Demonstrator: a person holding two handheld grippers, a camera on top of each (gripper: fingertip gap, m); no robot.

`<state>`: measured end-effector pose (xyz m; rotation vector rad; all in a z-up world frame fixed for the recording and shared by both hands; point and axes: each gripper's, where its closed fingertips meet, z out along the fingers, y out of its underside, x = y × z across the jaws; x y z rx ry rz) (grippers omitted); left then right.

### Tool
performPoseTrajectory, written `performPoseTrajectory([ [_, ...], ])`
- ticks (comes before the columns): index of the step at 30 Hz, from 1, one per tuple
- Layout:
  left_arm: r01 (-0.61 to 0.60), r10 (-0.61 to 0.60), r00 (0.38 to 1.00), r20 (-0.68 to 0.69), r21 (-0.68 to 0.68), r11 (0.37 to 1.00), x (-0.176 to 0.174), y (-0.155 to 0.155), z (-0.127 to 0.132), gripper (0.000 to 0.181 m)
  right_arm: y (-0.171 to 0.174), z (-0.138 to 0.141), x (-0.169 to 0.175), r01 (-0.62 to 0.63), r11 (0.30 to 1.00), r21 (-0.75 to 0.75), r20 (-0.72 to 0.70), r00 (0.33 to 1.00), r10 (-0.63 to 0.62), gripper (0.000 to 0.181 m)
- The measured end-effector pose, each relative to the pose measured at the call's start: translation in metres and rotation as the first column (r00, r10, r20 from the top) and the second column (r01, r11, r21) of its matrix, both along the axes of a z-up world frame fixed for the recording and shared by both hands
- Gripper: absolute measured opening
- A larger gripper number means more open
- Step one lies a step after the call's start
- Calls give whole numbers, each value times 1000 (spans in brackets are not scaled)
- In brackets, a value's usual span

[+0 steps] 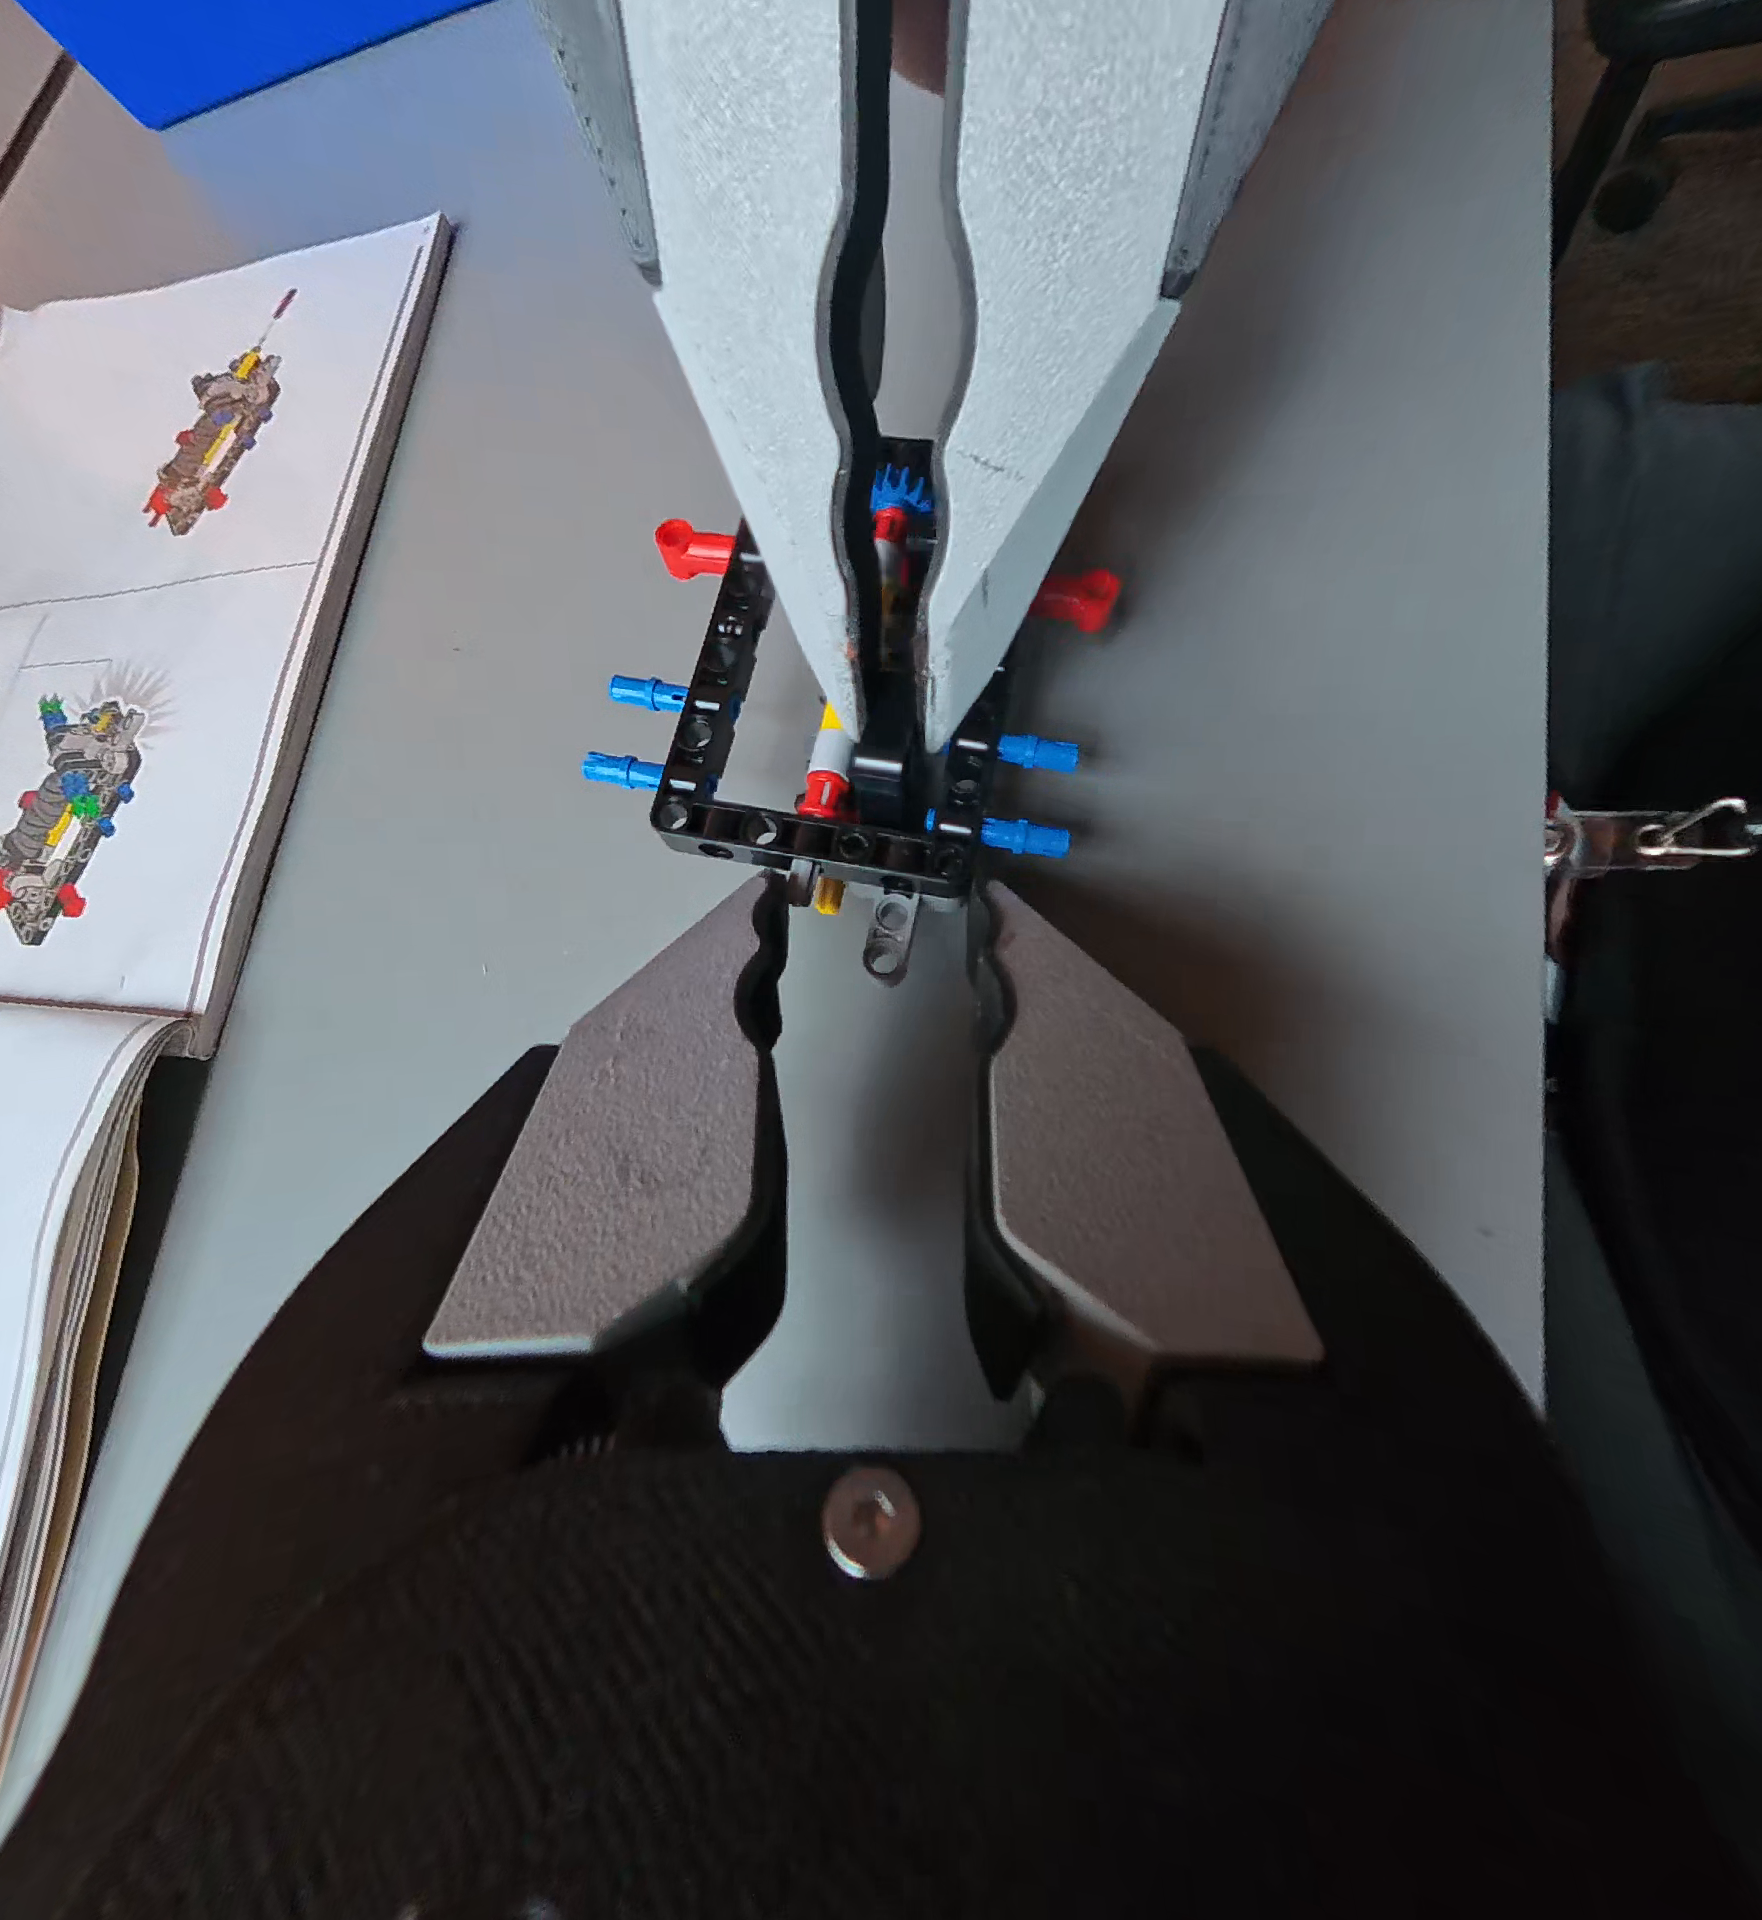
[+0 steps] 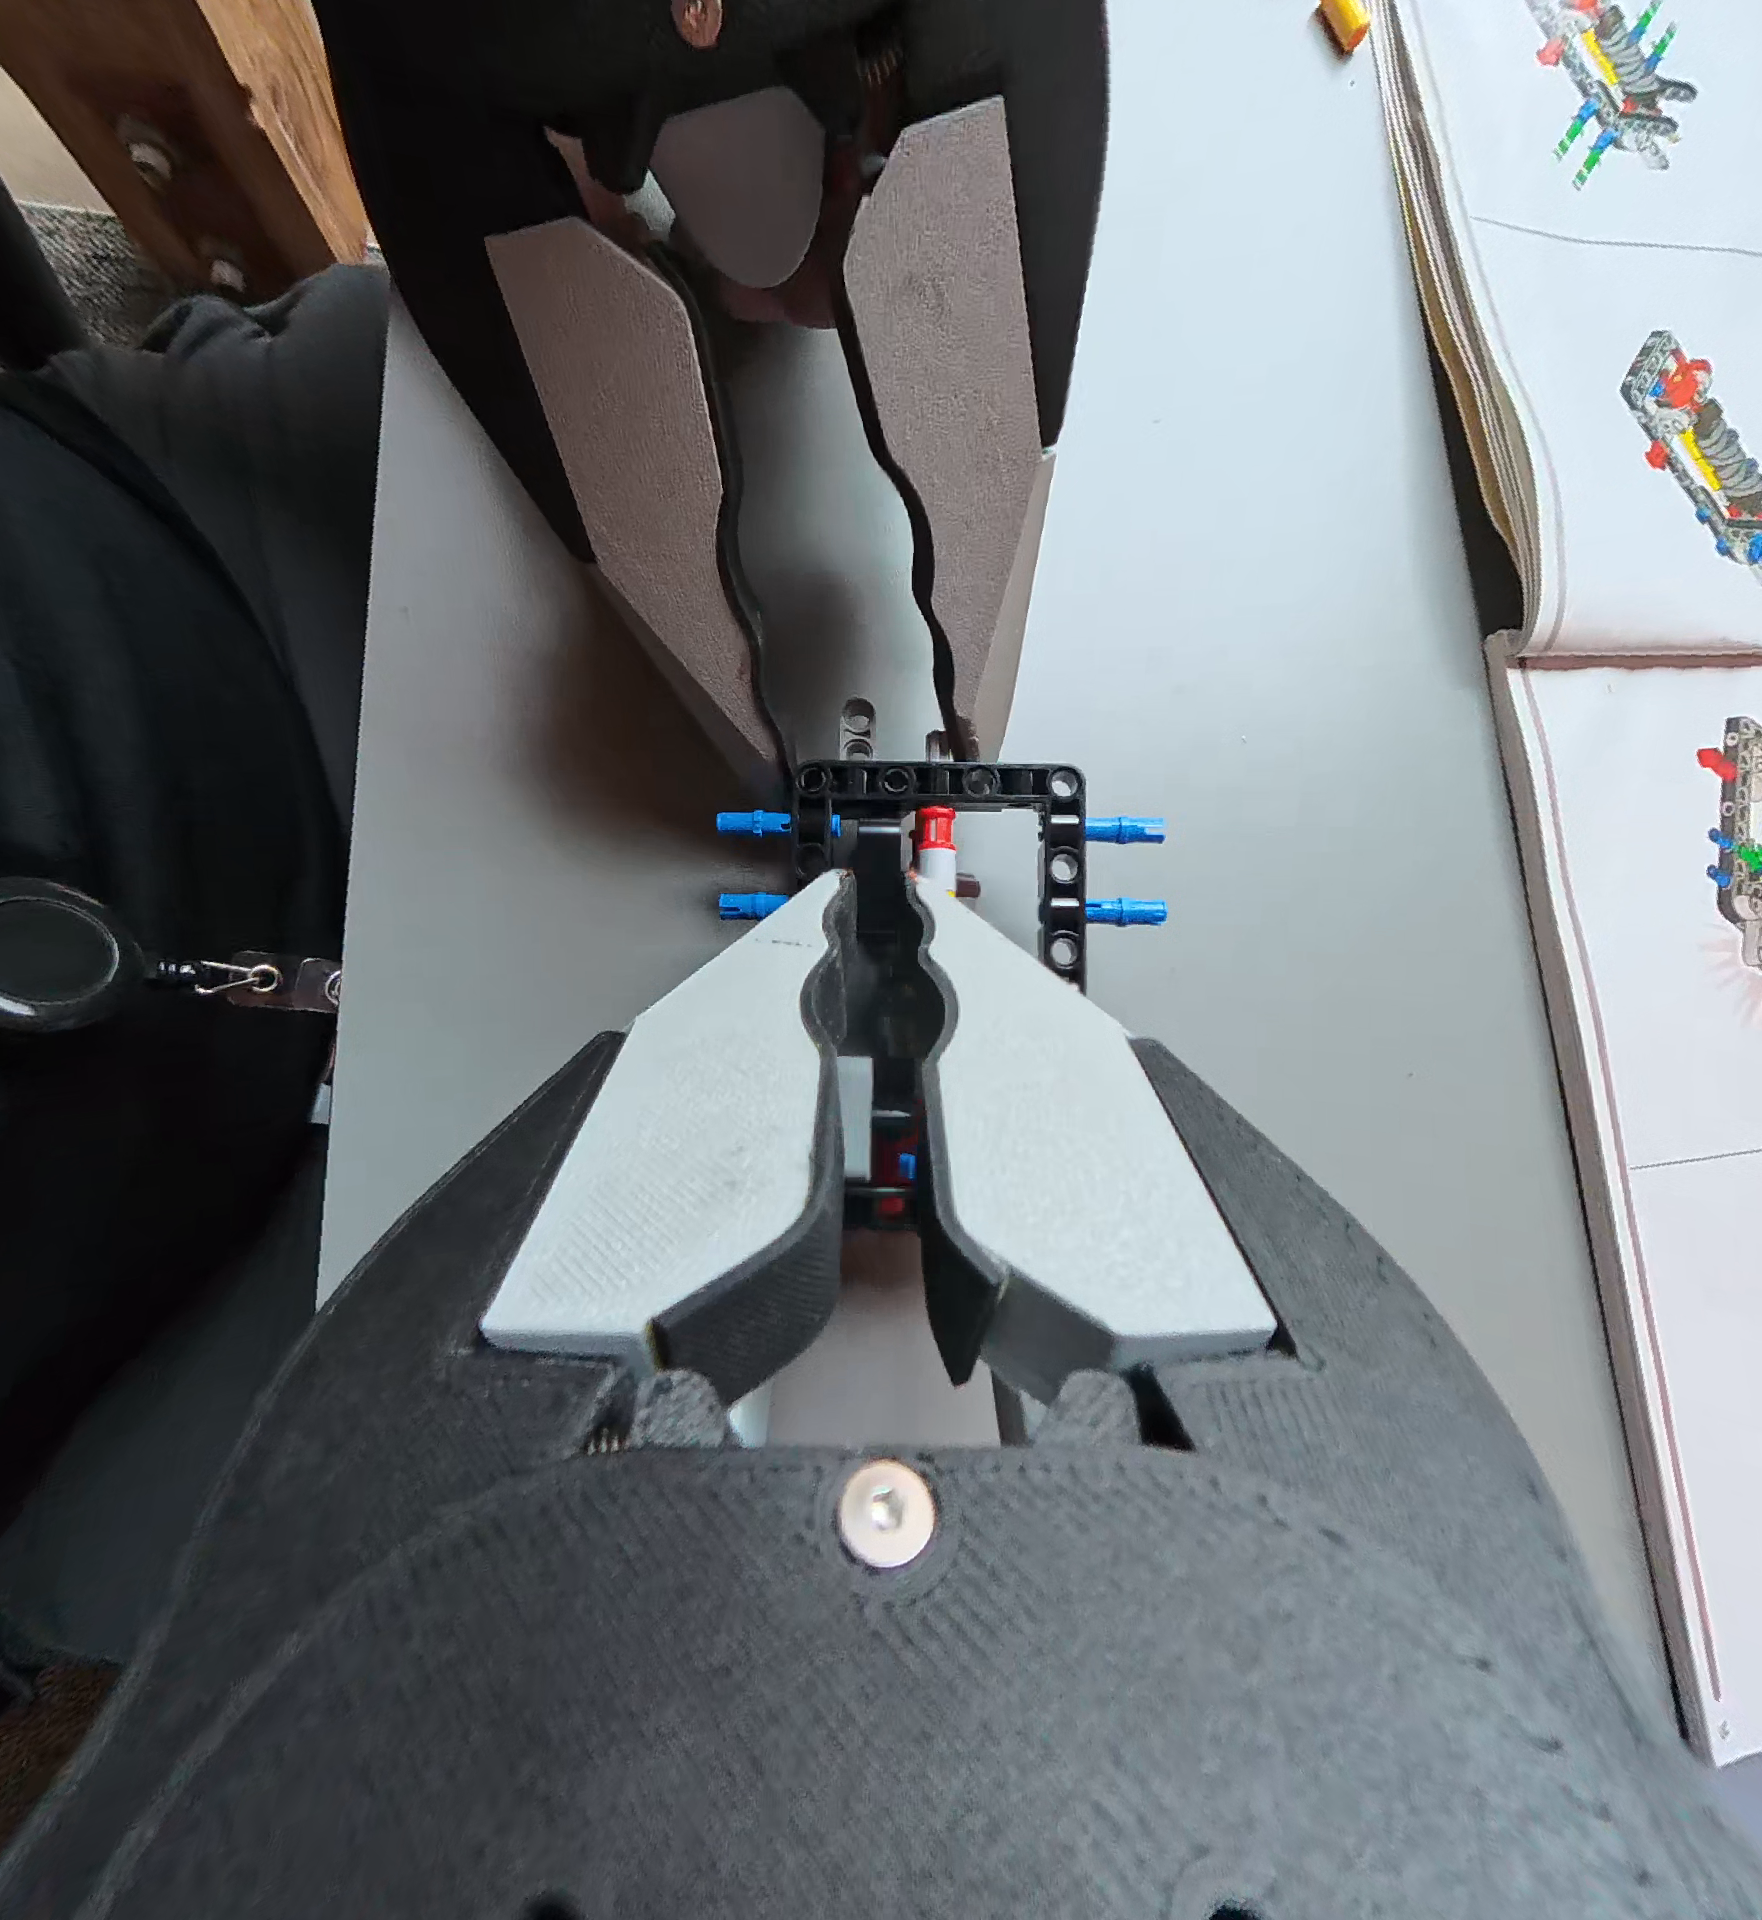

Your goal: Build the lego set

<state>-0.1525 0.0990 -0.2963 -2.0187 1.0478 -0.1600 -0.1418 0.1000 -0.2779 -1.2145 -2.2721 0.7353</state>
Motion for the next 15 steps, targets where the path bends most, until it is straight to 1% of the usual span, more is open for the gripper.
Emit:
performPoseTrajectory([
  [4, -2, 4, 997, 72, -31, 1000, 6, -2, 5, 31, 0, 2, 2, -2, 1000, -6, 6, 1000, 2, 4],
  [7, 7, -7, 997, 80, -6, 1000, 9, -2, 10, 31, -1, 5, 5, -22, 1000, -16, 8, 1000, 23, 4],
  [12, 15, -17, 997, 69, 28, 999, 15, -2, 15, 30, -6, 10, 14, -85, 991, -101, 23, 996, 88, 5],
  [15, 21, -23, 994, 105, 24, 999, 16, -4, 14, 30, -8, 8, 15, -128, 983, -133, 0, 992, 129, 6],
])
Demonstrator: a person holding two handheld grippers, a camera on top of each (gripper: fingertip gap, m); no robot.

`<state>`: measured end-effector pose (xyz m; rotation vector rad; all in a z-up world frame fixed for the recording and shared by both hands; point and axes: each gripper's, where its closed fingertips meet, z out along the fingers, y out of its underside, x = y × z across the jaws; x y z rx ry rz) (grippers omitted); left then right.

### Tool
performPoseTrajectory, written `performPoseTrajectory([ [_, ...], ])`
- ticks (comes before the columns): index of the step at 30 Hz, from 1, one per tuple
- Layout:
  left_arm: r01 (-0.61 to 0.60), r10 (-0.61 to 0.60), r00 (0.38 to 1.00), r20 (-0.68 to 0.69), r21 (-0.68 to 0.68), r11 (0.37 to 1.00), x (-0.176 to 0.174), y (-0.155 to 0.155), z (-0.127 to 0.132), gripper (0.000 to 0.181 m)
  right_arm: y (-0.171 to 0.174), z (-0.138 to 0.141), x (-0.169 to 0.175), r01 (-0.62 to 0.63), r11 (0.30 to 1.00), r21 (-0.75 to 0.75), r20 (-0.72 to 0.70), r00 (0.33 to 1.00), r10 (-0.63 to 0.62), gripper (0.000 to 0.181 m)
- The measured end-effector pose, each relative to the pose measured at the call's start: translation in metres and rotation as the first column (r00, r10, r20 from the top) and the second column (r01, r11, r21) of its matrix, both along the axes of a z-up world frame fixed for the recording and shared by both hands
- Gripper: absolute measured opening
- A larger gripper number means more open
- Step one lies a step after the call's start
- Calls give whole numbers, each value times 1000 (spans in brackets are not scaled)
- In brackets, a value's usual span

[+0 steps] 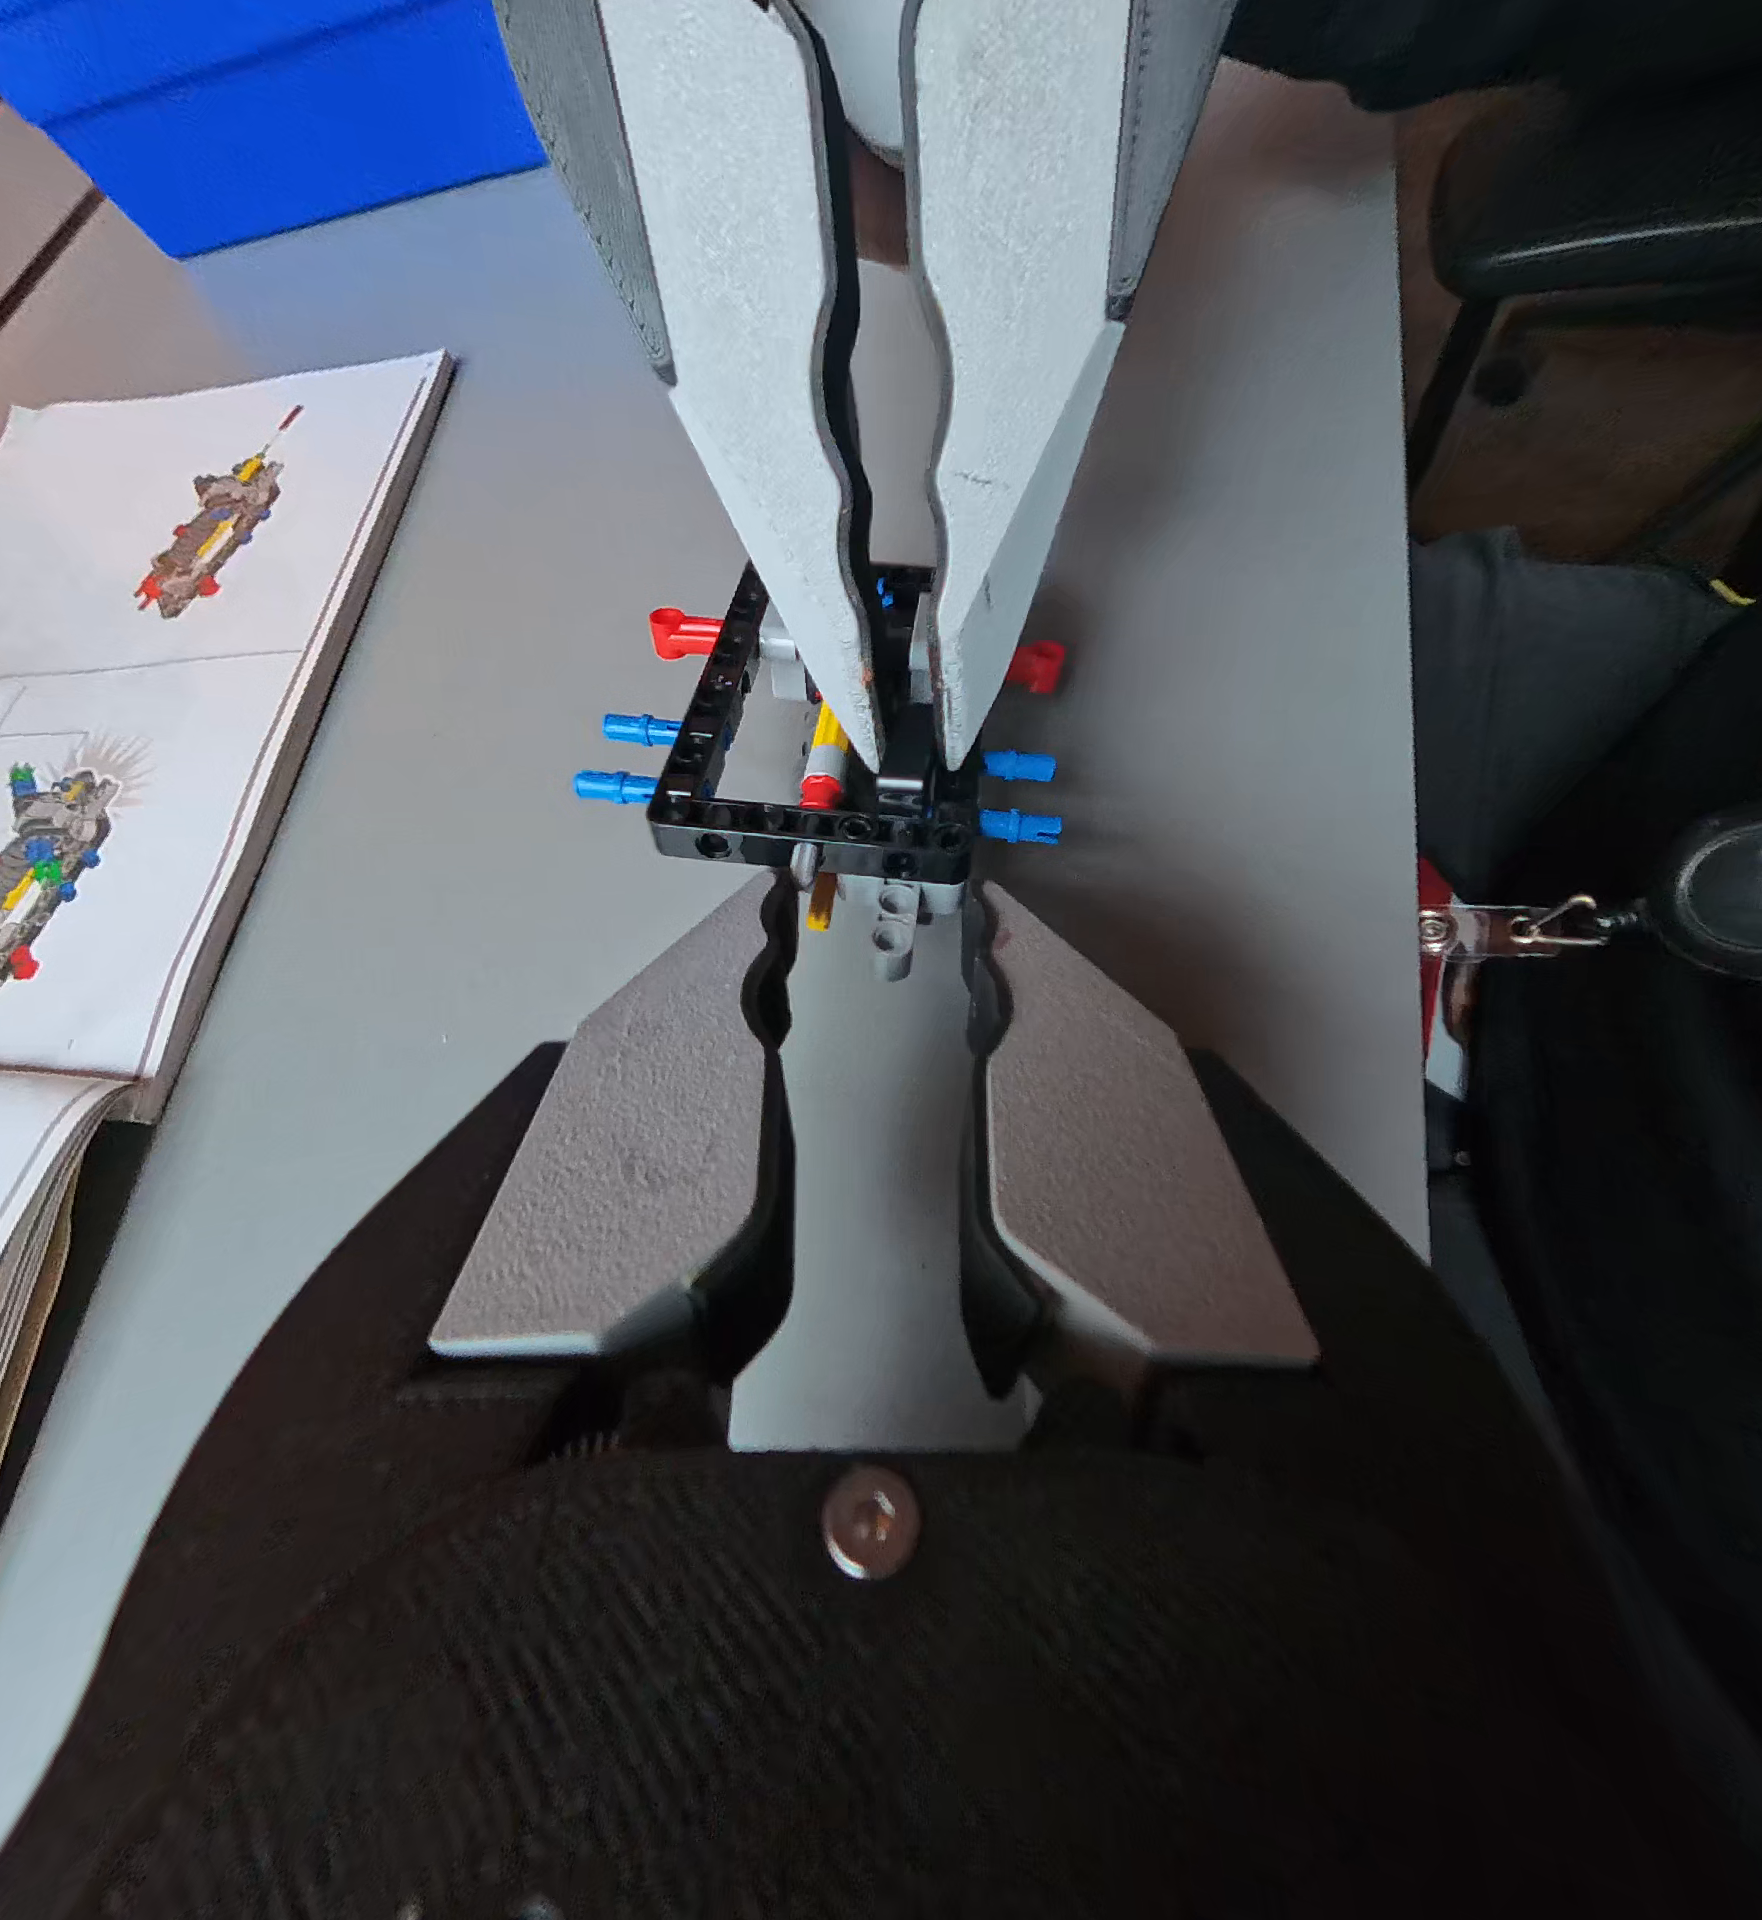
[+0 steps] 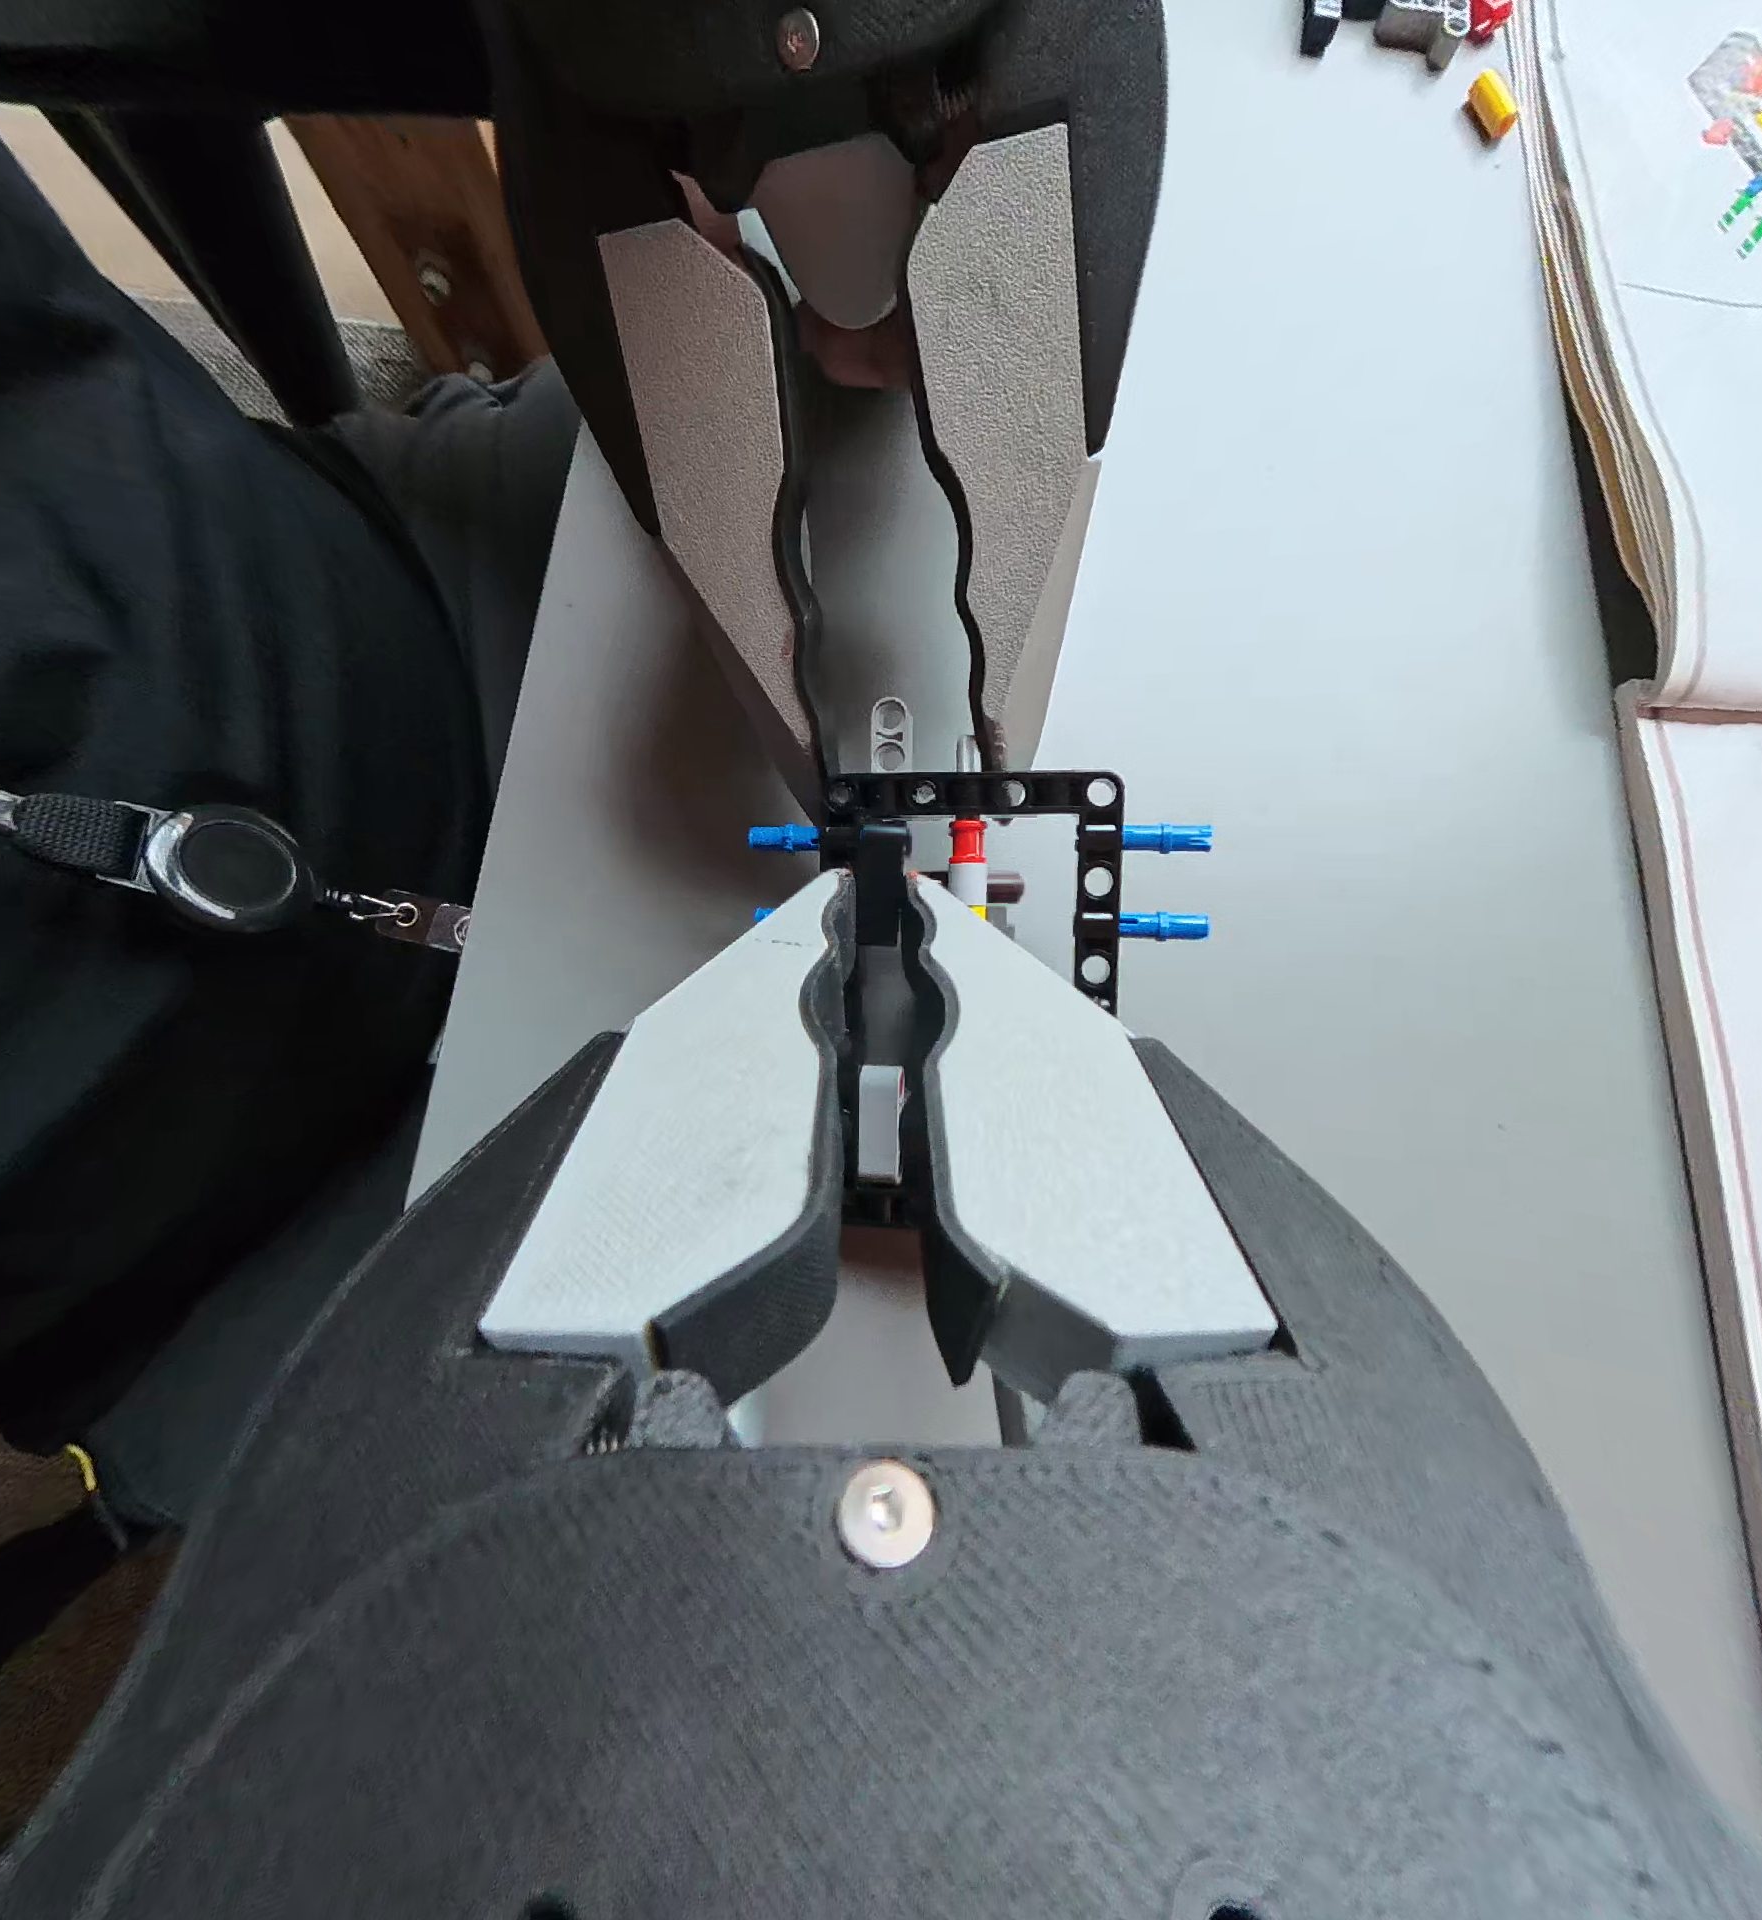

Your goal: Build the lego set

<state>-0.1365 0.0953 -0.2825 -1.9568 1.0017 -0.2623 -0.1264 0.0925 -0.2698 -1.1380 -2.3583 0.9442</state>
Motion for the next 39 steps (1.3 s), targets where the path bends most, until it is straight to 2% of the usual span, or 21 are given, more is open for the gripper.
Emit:
performPoseTrajectory([
  [4, 3, -3, 1000, 2, 9, 1000, 1, 0, 1, 30, 0, 1, -1, -27, 1000, -11, -21, 999, 26, 5],
  [11, 20, -12, 987, 162, -50, 999, 2, -2, 14, 22, 3, 13, -3, -43, 996, 80, -85, 995, 49, 5],
  [16, 8, 4, 988, 154, -79, 997, -1, -1, 9, 22, 9, 6, -7, -39, 996, 80, -58, 997, 43, 4],
  [21, 17, -1, 987, 160, -96, 995, 0, -6, 8, 23, 4, 6, -6, -86, 995, 54, -60, 994, 89, 4],
  [30, -18, 25, 993, 115, -64, 998, -4, -4, 7, 24, 4, 7, -11, -109, 993, 34, -38, 993, 110, 4],
  [35, 0, 3, 998, 70, -51, 999, 0, -7, 3, 24, -1, 5, -5, -169, 984, -53, 4, 985, 170, 4],
  [39, 5, 2, 996, 90, -73, 997, -1, -7, 2, 23, 0, 4, -5, -183, 980, -81, 19, 983, 185, 4],
])
